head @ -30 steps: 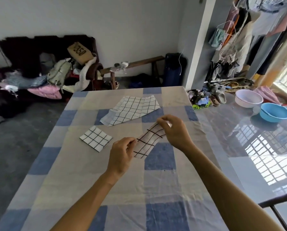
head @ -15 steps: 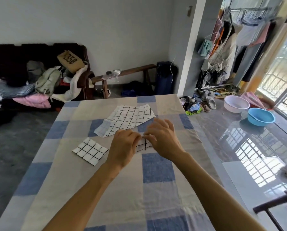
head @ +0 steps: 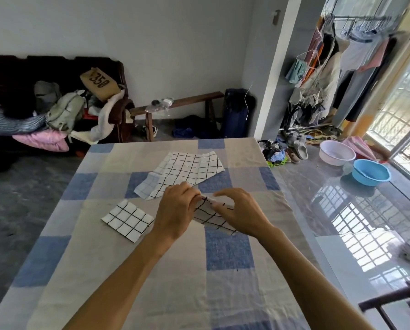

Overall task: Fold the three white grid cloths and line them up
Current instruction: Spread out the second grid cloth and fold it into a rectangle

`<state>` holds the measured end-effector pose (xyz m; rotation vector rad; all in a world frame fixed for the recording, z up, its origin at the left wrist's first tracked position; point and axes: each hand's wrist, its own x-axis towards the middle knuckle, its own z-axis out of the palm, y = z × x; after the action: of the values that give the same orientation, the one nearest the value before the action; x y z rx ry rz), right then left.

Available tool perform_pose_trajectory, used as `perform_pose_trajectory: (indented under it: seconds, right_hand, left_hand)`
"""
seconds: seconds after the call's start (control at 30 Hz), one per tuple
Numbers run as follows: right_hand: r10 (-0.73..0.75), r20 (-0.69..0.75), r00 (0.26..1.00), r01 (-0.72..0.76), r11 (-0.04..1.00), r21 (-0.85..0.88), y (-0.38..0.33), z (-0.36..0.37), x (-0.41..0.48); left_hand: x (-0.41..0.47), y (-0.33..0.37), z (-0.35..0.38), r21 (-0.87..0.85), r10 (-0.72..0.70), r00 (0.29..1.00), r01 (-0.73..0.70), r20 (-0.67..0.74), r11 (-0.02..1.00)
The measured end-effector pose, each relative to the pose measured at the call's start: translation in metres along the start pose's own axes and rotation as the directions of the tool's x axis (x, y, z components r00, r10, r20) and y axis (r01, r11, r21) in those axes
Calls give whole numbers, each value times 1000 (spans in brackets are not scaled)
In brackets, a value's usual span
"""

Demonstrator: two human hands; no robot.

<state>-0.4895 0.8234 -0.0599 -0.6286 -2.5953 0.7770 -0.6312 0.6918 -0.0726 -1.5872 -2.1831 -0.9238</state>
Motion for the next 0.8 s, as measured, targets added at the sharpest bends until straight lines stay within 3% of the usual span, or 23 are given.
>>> perform_pose_trajectory:
  seconds: [0.17,0.23,0.33,0.43,0.53,0.8]
  right_hand:
    - [63,32,997,-66,992,108,-12,6,11]
    - [143,-9,990,-138,970,200,-8,6,13]
    - [239,-23,971,-209,889,408,-2,2,13]
    - [234,-11,972,-191,819,542,-3,-6,12]
    - [224,9,975,-184,777,602,-3,-10,13]
    - [234,73,970,-218,687,693,7,-13,11]
  left_hand:
    - [7,11,-2,-60,-17,999,15,-38,998]
    - [5,10,-4,-143,-144,987,133,-69,981]
    - [-1,-4,0,-213,-411,911,393,-44,894]
    - [-7,-6,3,-435,-544,823,555,163,710]
    - [-10,1,3,-577,-531,790,598,307,556]
    - [1,5,9,-588,-510,827,539,236,603]
